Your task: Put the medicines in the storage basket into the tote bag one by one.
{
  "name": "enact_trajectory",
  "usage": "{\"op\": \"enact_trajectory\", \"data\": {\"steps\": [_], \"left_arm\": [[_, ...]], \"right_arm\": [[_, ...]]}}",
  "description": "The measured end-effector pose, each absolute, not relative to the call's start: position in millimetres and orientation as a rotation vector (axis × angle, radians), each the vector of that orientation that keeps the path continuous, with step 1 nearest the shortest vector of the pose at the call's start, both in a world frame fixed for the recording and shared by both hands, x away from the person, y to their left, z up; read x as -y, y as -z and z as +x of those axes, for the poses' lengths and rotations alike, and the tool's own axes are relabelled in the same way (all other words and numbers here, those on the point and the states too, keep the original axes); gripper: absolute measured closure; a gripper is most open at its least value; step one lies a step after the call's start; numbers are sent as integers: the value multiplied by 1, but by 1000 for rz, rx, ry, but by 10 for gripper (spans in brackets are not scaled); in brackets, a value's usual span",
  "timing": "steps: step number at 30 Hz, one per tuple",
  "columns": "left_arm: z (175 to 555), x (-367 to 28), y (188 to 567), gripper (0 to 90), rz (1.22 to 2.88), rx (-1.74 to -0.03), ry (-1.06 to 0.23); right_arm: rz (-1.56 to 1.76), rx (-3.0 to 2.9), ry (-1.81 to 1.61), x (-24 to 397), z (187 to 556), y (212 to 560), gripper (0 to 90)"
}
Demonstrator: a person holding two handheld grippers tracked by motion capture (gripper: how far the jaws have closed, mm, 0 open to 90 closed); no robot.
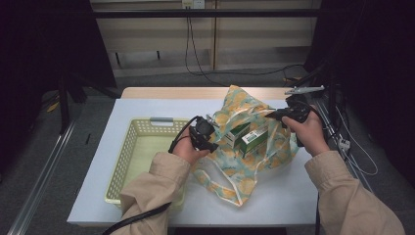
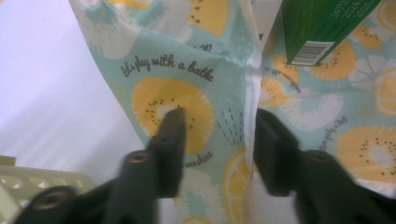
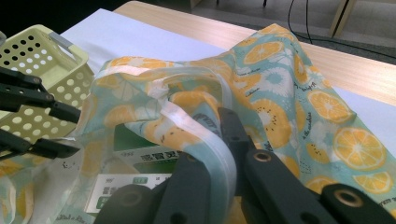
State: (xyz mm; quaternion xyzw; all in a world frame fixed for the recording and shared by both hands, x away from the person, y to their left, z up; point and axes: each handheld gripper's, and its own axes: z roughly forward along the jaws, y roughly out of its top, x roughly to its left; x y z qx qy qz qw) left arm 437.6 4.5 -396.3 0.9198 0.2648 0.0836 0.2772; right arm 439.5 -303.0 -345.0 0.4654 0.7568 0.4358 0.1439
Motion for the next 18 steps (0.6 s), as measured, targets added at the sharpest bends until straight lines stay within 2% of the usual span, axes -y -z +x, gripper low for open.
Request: {"op": "enact_trajectory", "data": {"steps": [3, 5, 12, 18], "left_arm": [[438, -5, 395, 802, 2469, -721, -193], [438, -6, 392, 887, 2462, -726, -183], [439, -15, 368, 900, 2345, -804, -85], [444, -24, 337, 900, 2234, -850, -62]], "right_arm": [[1338, -2188, -1258, 303, 439, 345, 900], [1338, -2188, -1258, 302, 439, 345, 900], [1330, -2194, -1267, 299, 437, 345, 900], [1308, -2195, -1282, 295, 434, 340, 900]]}}
